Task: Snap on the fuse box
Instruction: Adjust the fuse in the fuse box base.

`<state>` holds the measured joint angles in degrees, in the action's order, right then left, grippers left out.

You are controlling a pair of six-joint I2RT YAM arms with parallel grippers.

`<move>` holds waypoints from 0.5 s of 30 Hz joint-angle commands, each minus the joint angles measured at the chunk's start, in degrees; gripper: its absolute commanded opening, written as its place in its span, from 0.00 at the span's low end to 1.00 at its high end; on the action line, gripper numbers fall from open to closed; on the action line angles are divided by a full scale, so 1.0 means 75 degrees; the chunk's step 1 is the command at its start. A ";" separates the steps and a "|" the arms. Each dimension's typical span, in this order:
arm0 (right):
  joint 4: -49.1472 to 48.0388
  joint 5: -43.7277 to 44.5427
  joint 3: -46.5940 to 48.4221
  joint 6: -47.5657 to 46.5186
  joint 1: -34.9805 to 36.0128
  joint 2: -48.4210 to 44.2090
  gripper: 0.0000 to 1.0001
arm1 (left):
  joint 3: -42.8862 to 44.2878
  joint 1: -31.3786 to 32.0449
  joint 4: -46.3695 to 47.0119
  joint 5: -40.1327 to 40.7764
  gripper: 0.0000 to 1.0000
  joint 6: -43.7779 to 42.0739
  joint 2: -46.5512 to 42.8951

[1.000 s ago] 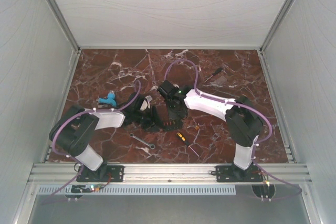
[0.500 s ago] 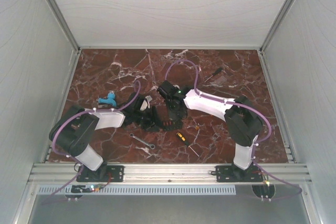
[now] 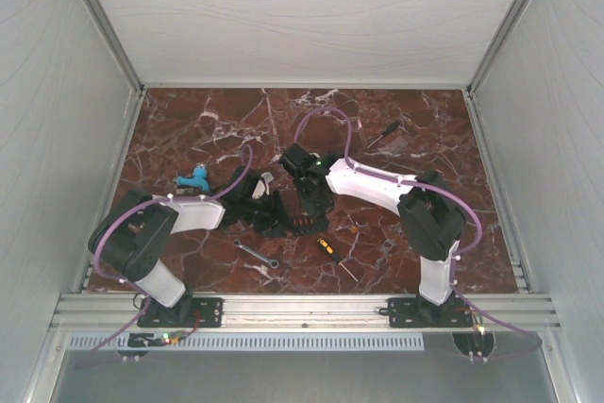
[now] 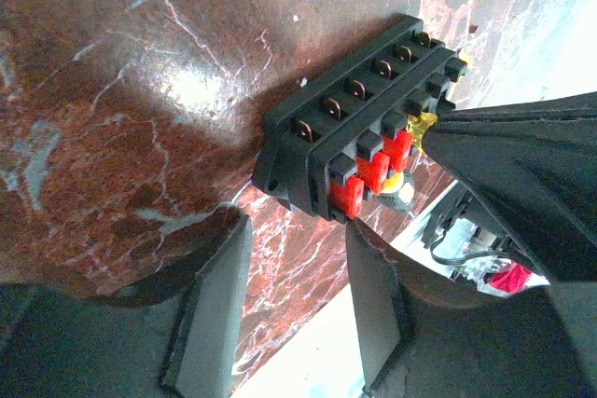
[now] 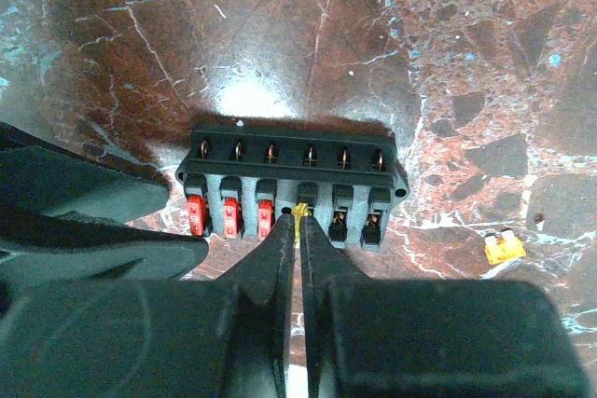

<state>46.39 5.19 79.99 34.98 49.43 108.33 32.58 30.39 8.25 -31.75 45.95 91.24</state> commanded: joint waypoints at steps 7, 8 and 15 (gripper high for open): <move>0.0460 0.0443 -0.0705 0.0143 0.0014 0.0520 0.00 | 0.0027 -0.0009 0.0265 -0.0018 0.45 0.0068 0.0110; 0.0437 0.0481 -0.0664 0.0135 0.0002 0.0394 0.00 | 0.0027 -0.0011 0.0270 -0.0018 0.45 0.0070 0.0119; 0.0067 0.0200 -0.0127 -0.0110 0.0048 -0.0224 0.04 | 0.0016 -0.0009 0.0247 0.0008 0.45 0.0072 0.0069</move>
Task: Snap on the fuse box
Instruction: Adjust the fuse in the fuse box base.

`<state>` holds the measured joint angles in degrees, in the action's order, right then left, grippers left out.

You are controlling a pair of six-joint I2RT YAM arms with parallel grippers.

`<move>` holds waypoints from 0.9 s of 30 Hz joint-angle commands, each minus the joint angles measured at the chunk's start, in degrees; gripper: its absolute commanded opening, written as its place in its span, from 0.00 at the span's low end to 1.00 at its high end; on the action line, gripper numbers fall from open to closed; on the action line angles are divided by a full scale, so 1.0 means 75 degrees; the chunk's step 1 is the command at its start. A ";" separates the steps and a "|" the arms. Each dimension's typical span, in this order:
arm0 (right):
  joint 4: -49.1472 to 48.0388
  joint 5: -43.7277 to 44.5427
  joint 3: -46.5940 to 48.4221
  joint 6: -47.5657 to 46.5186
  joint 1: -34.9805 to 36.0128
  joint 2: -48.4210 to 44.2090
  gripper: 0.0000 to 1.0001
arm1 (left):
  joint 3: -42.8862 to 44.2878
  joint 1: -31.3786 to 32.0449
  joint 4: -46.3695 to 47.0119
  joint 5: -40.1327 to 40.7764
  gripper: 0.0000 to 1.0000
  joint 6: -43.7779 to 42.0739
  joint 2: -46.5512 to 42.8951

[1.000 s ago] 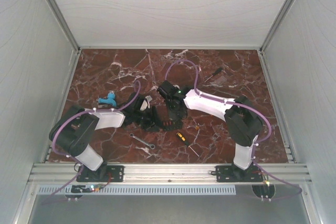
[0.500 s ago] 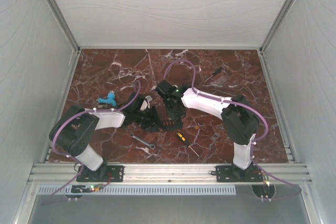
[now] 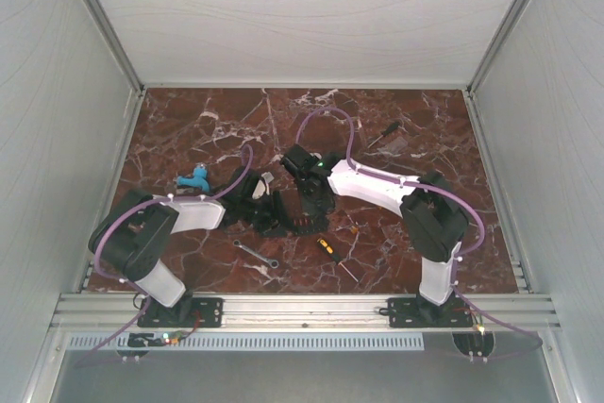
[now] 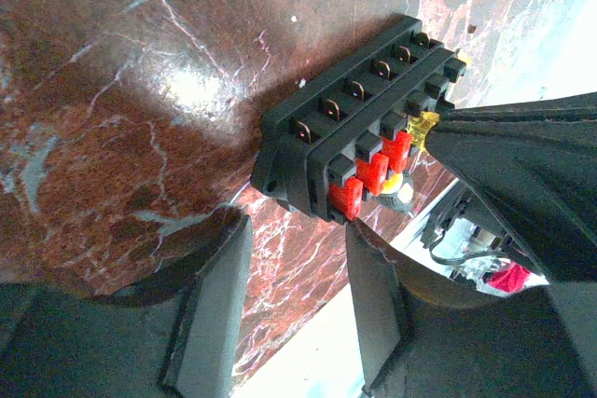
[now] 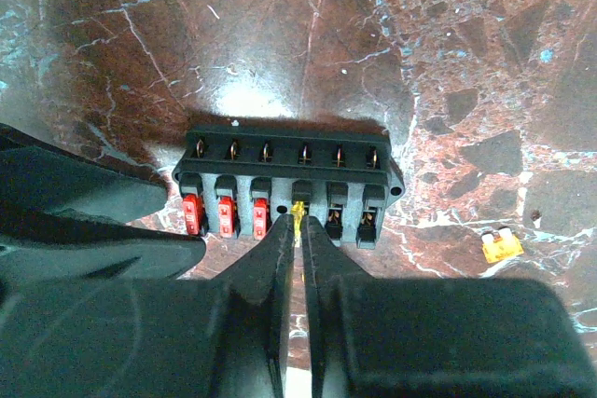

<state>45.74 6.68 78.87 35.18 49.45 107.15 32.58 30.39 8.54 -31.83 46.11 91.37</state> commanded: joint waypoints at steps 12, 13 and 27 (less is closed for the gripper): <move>-0.0091 0.0028 0.0226 -0.0096 0.0060 -0.0274 0.20 | -0.0004 -0.0009 0.0210 0.0017 0.45 0.0045 0.0028; -0.0077 0.0036 0.0228 -0.0097 0.0058 -0.0234 0.20 | -0.0007 -0.0009 0.0210 0.0023 0.45 0.0042 0.0023; 0.0012 0.0072 0.0194 -0.0015 0.0063 0.0046 0.10 | -0.0007 -0.0009 0.0186 0.0019 0.45 0.0034 0.0011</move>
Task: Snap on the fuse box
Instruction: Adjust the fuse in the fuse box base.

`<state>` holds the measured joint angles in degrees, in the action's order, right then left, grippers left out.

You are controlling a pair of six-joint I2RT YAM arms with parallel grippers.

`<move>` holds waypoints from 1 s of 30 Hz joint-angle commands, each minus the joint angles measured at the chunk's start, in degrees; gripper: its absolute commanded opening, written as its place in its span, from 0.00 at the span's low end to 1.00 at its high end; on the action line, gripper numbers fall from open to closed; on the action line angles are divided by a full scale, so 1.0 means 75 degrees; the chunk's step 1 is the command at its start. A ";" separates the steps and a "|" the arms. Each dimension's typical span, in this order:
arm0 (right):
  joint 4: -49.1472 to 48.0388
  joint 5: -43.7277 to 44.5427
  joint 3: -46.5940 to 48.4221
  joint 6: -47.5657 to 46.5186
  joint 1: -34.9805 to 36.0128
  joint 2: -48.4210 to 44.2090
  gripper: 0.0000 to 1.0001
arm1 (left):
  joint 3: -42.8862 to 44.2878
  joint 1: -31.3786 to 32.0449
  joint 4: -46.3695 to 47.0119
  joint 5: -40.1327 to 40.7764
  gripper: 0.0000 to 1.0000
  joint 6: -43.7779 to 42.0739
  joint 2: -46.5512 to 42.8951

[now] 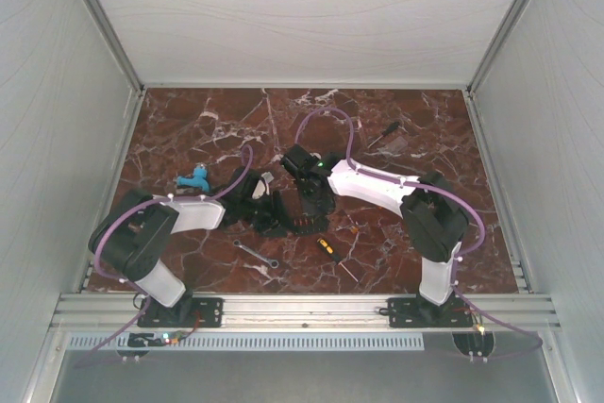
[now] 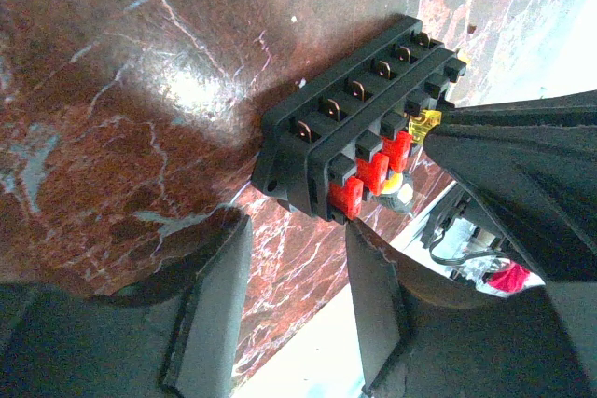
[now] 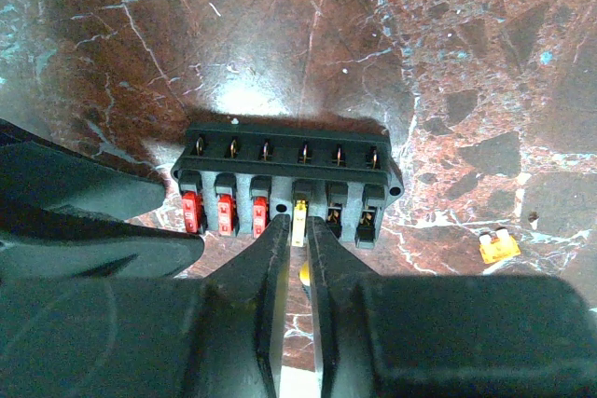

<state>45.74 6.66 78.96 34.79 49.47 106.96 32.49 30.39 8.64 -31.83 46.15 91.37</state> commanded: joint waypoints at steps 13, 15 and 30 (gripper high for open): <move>0.0219 0.0101 0.0082 0.0105 0.0042 0.0243 0.00 | -0.0008 -0.0009 0.0194 0.0012 0.45 0.0044 0.0025; 0.0273 0.0140 0.0042 0.0108 0.0042 0.0306 0.00 | 0.0004 -0.0009 0.0197 0.0014 0.45 0.0035 0.0021; -0.0158 0.0413 -0.1395 0.0151 0.0094 0.0623 0.00 | 0.0016 -0.0009 0.0212 0.0000 0.45 0.0045 0.0081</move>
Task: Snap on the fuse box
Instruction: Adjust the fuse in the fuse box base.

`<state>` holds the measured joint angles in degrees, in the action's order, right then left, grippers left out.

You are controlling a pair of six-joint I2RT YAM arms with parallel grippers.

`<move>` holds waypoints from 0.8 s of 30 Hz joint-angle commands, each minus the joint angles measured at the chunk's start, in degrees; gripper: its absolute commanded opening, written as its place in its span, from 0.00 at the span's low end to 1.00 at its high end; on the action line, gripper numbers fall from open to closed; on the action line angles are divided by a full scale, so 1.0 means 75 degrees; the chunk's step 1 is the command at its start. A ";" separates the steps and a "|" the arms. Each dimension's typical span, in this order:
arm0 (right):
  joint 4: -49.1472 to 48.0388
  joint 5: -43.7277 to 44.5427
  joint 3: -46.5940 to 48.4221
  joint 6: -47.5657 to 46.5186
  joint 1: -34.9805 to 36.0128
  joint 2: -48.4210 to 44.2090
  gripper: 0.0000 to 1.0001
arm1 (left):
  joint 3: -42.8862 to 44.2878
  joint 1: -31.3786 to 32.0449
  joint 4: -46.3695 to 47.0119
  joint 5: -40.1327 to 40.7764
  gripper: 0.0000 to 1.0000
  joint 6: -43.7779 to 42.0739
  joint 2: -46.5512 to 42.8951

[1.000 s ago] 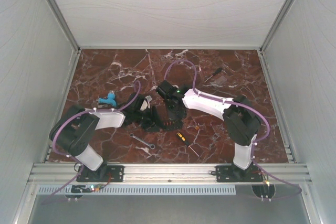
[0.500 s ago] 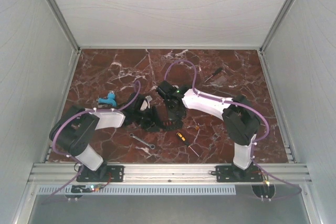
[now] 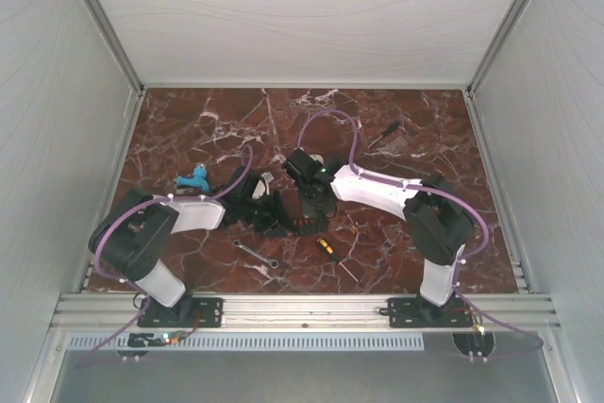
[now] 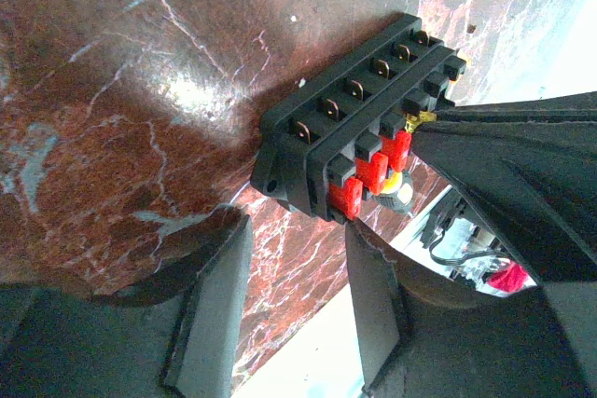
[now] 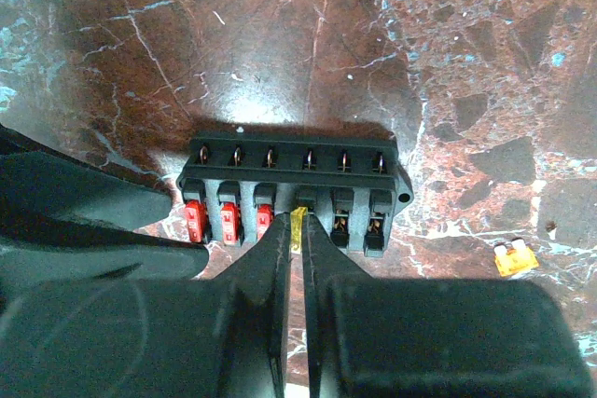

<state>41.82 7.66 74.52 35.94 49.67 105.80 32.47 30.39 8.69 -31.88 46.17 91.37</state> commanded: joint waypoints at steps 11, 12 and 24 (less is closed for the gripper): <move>0.0522 0.0624 -0.1522 0.0062 0.0027 0.0340 0.00 | -0.0078 -0.0009 0.0176 0.0056 0.45 0.0072 -0.0001; 0.0553 0.0631 -0.1532 0.0052 0.0058 0.0313 0.00 | -0.0084 -0.0009 0.0186 0.0055 0.45 0.0077 0.0002; 0.0584 0.0431 -0.1921 0.0053 0.0256 0.0570 0.00 | -0.0157 -0.0009 0.0166 0.0111 0.45 0.0148 -0.0201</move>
<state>34.70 11.09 66.85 36.91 51.27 102.35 31.68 30.39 9.80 -31.90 46.94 91.18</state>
